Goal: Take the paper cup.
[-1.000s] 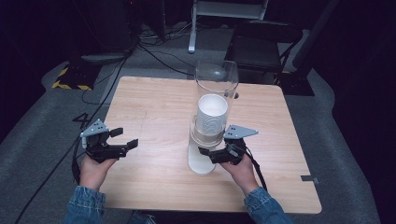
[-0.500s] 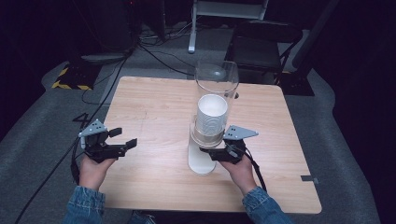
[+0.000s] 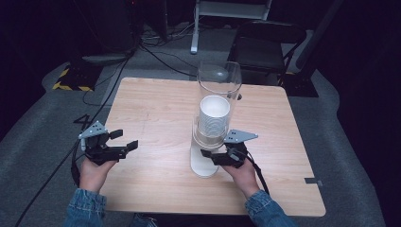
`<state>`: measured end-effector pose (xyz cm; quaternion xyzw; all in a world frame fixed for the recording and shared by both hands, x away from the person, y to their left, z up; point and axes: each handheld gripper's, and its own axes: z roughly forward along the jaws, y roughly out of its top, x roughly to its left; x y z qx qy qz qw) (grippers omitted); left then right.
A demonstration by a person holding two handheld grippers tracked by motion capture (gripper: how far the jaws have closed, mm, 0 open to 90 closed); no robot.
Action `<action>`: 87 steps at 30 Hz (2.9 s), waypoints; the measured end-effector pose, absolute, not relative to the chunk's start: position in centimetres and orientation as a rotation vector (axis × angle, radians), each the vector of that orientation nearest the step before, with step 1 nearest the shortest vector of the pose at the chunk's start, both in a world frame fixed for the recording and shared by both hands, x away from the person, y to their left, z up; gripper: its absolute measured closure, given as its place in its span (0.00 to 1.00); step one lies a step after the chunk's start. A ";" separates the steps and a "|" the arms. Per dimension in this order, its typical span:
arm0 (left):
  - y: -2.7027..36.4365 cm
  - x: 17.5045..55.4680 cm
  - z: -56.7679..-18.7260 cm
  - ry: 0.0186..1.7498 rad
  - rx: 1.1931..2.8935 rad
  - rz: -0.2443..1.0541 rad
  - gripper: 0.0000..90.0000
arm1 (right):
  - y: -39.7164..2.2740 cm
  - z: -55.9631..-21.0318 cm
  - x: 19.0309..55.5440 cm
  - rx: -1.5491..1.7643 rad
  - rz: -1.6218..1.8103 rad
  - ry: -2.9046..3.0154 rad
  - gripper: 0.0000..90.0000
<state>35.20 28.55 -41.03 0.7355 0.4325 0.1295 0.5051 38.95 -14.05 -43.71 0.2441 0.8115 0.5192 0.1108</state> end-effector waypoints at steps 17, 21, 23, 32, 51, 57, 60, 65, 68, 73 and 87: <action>28.5 35.5 -41.1 1.045 1.771 0.299 0.16 | -14.2 -44.1 38.7 0.716 1.513 2.394 0.41; 28.4 35.6 -41.2 1.044 1.771 0.293 0.16 | -14.3 -44.3 38.8 0.744 1.509 2.419 0.41; 28.4 35.6 -41.2 1.044 1.772 0.293 0.16 | -14.4 -45.0 39.0 0.775 1.460 2.457 0.41; 28.5 35.7 -41.2 1.046 1.765 0.290 0.16 | -14.7 -45.7 39.0 0.768 1.457 2.472 0.41; 28.5 36.1 -41.3 1.047 1.759 0.280 0.17 | -15.3 -46.7 38.5 0.773 1.308 2.561 0.40; 28.2 36.5 -41.4 1.043 1.760 0.272 0.16 | -15.7 -46.9 38.5 0.787 1.281 2.572 0.40; 28.0 36.7 -41.3 1.037 1.763 0.269 0.17 | -15.9 -47.0 38.4 0.799 1.270 2.574 0.40; 27.7 37.1 -41.4 1.029 1.769 0.258 0.17 | -16.8 -47.1 38.4 0.835 1.239 2.567 0.40; 27.4 37.5 -41.3 1.021 1.769 0.255 0.16 | -17.5 -46.9 38.4 0.859 1.236 2.552 0.40; 26.9 37.9 -41.4 1.008 1.772 0.249 0.17 | -18.7 -46.6 38.3 0.893 1.246 2.513 0.40; 26.4 38.3 -41.5 1.007 1.793 0.244 0.17 | -23.9 -45.5 39.4 1.111 1.262 2.310 0.40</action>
